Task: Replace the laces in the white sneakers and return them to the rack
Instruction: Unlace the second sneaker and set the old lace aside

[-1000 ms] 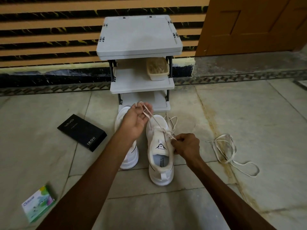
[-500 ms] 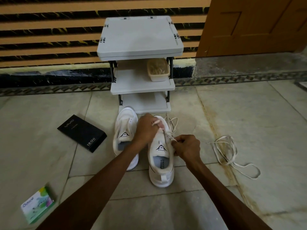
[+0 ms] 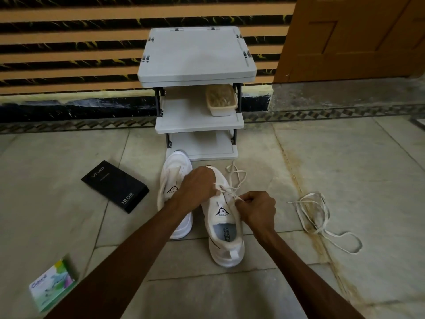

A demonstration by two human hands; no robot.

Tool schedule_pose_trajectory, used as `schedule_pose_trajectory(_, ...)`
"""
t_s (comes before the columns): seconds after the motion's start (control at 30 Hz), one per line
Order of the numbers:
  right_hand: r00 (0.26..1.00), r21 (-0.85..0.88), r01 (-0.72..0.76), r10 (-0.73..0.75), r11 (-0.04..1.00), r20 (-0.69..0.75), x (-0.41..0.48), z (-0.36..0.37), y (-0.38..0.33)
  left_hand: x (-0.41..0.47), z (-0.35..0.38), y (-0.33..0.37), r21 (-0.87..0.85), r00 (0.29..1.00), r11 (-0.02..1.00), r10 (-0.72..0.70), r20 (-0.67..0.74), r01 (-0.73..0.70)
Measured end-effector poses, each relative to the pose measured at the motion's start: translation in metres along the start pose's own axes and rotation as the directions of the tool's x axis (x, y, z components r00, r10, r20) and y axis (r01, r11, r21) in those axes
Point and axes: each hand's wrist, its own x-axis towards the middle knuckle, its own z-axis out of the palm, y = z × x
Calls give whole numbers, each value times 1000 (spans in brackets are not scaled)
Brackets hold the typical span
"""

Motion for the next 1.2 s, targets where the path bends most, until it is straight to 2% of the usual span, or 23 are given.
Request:
schedule_pose_trajectory(0.07,1000,-20,18,-19,1000,-19,-4,2,-2,4,2,-2,-50,1000,999,11,18,-10)
schedule_pose_trajectory(0.13,999,-39,36,-37,999,-30,-6,3,-3,4,2,-6,-263,994,964,20,-108,-48)
schedule_pose_trajectory(0.2,999,-55,36,-38,998,-30,-6,1,-3,0,2,-9,-489,966,871,-85,-243,-46)
schedule_pose_trajectory(0.23,999,-61,34,-36,998,-27,-6,1,-3,-3,3,-8,-594,951,804,-179,-251,-6)
schedule_pose_trajectory(0.27,999,-64,31,-33,997,-24,-6,0,-3,-7,5,-6,-719,936,692,-291,-197,64)
schedule_pose_trajectory(0.3,999,-68,27,-29,997,-19,-7,-1,-3,-10,7,-2,-855,914,502,-396,-90,134)
schedule_pose_trajectory(0.33,1000,-73,25,-26,997,-15,-7,-2,-4,-13,8,1,-954,889,242,-455,49,176)
schedule_pose_trajectory(0.37,1000,-77,19,-20,997,-12,-7,-2,-3,-14,6,5,-982,877,-51,-444,183,180)
schedule_pose_trajectory(0.4,1000,-79,17,-18,997,-11,-7,-2,-3,-15,1,7,-930,874,-333,-394,285,153)
schedule_pose_trajectory(0.43,1000,-79,15,-17,997,-17,-6,-3,-2,-15,-5,7,-833,878,-542,-340,337,110)
schedule_pose_trajectory(0.47,999,-77,17,-19,997,-26,-6,-3,-1,-14,-10,6,-795,885,-601,-320,339,88)
schedule_pose_trajectory(0.5,999,-73,17,-20,997,-36,-5,-3,1,-13,-15,6,-831,893,-549,-323,314,94)
schedule_pose_trajectory(0.57,999,-57,14,-16,998,-42,-4,-2,3,-12,-20,5,-955,888,-251,-387,247,156)
schedule_pose_trajectory(0.67,999,-56,11,-13,998,-37,-3,-1,2,-8,-19,4,-946,895,194,-415,161,260)
schedule_pose_trajectory(0.73,999,-76,16,-20,997,-44,-4,-2,2,-9,-17,4,-844,894,425,-429,131,328)
schedule_pose_trajectory(0.8,998,-109,25,-30,994,-48,-6,-5,3,-13,-16,2,-667,904,626,-384,186,403)
schedule_pose_trajectory(0.83,998,-136,39,-46,990,-48,-7,-6,3,-15,-15,3,-552,919,736,-332,210,392)
schedule_pose_trajectory(0.9,990,-215,128,-138,968,-33,-7,-8,2,-24,-13,8,-365,953,888,-210,219,280)
schedule_pose_trajectory(0.97,966,-295,256,-254,920,47,-2,-6,-1,-33,-13,11,-210,986,963,-157,61,166)
schedule_pose_trajectory(1.03,938,-368,342,-291,864,190,8,-5,-8,-37,-13,9,-137,965,974,-204,-163,183)
schedule_pose_trajectory(1.07,922,-407,371,-279,834,270,14,-4,-12,-38,-12,7,-155,947,965,-241,-212,211)
schedule_pose_trajectory(1.13,892,-467,410,-236,784,387,21,0,-18,-37,-13,4,-245,929,927,-330,-170,284)
schedule_pose_trajectory(1.2,882,-488,416,-209,767,423,26,5,-22,-39,-15,4,-337,908,872,-408,-97,356)
